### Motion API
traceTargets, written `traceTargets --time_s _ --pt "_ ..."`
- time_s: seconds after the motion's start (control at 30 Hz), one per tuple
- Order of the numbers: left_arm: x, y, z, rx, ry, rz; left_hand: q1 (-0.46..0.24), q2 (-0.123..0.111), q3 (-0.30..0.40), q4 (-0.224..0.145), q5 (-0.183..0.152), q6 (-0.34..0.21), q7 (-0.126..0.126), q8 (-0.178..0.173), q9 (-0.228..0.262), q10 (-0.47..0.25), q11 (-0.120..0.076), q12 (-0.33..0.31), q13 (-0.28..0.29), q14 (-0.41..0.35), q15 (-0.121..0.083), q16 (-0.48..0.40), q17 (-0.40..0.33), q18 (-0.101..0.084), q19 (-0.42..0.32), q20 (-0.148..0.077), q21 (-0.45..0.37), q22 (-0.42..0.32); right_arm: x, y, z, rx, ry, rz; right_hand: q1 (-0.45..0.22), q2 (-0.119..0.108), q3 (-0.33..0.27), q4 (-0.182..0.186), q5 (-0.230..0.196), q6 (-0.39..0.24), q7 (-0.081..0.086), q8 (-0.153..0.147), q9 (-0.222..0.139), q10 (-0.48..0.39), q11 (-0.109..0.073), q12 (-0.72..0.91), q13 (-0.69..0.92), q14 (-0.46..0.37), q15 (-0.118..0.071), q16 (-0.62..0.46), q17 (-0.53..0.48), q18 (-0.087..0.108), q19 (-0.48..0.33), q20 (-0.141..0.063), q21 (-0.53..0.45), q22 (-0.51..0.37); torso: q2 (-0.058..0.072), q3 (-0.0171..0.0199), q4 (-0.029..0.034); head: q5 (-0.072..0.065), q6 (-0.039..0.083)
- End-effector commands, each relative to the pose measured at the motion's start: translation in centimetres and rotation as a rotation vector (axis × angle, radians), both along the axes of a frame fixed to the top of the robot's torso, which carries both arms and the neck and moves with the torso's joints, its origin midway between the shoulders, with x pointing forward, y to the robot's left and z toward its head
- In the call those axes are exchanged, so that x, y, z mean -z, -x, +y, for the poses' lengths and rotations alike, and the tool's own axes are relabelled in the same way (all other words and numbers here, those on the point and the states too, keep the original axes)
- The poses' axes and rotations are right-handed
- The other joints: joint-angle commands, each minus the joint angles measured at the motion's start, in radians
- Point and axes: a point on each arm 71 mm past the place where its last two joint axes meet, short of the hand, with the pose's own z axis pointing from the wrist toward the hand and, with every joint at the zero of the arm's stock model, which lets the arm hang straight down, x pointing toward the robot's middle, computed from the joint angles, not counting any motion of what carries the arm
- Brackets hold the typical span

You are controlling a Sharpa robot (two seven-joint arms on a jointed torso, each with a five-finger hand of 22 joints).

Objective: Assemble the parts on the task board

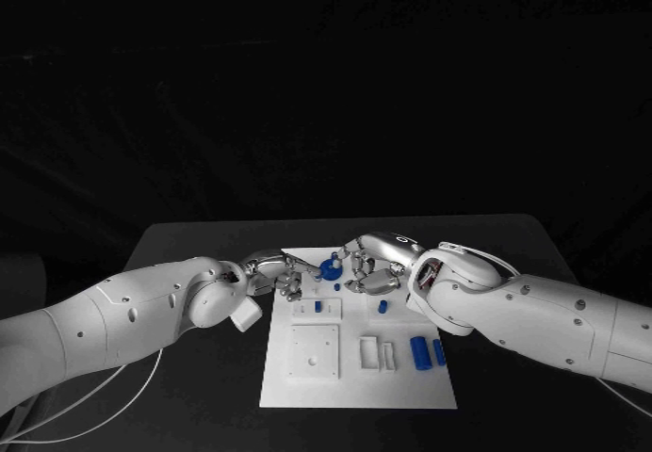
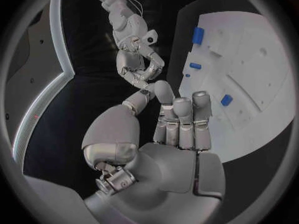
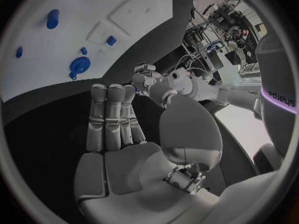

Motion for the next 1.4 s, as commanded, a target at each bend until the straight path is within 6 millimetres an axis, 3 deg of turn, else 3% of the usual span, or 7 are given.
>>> traceTargets --time_s 0.03,0.33,0.9,1.4 --pt "-0.3 0.2 -0.5 0.022 0.053 0.006 0.042 0.027 0.002 -0.009 0.013 -0.001 -0.003 0.006 0.088 -0.005 0.0 0.007 0.002 -0.017 -0.019 0.006 0.001 -0.013 -0.006 -0.117 -0.004 0.012 -0.4 0.1 0.2 0.007 -0.021 -0.066 0.001 -0.005 0.009 -0.001 0.002 -0.002 -0.004 -0.005 -0.001 -0.007 0.001 -0.004 0.002 -0.007 -0.001 0.004 0.002 0.013 -0.004 0.0 0.004 0.001 0.0 0.0005 -0.0012 0.002 0.002" --pt "-0.2 0.3 -0.5 0.046 0.054 0.016 0.04 0.019 0.001 -0.011 0.081 0.007 -0.007 0.012 0.104 -0.001 -0.004 0.012 0.002 -0.015 -0.022 0.011 0.002 -0.015 -0.007 -0.119 -0.003 0.014 -0.5 0.5 0.8 -0.005 -0.036 -0.07 0.001 -0.01 0.015 0.003 0.005 -0.005 -0.002 -0.005 -0.002 -0.009 0.003 -0.009 0.009 -0.009 0.001 0.002 0.004 0.013 -0.006 0.0 0.003 0.003 0.001 0.0011 -0.003 0.005 0.002" --pt "-0.3 0.5 -0.8 0.06 0.065 0.015 0.039 0.018 0.0 -0.01 0.083 0.008 -0.007 0.012 0.106 -0.001 -0.004 0.012 0.002 -0.014 -0.023 0.011 0.002 -0.015 -0.008 -0.119 -0.003 0.014 -0.1 0.6 1.7 -0.027 -0.023 -0.048 -0.002 -0.011 0.019 0.007 0.005 -0.006 -0.001 -0.003 -0.002 -0.014 0.004 -0.017 0.016 -0.015 0.003 -0.002 0.004 0.013 -0.011 0.003 -0.001 0.004 0.001 0.0015 -0.001 0.005 -0.002" --pt "-0.3 0.3 -0.8 0.051 0.066 0.013 0.038 0.018 0.0 -0.009 0.079 0.007 -0.007 0.012 0.108 -0.001 -0.004 0.012 0.002 -0.015 -0.023 0.011 0.002 -0.015 -0.008 -0.119 -0.003 0.014 0.2 1.0 2.2 -0.05 -0.02 -0.032 -0.008 -0.009 0.014 0.009 0.003 0.0 -0.001 0.001 -0.001 -0.013 0.004 -0.021 0.022 -0.016 0.002 -0.003 0.005 0.013 -0.013 0.004 -0.002 0.006 0.0 0.0016 -0.0029 0.006 -0.006"
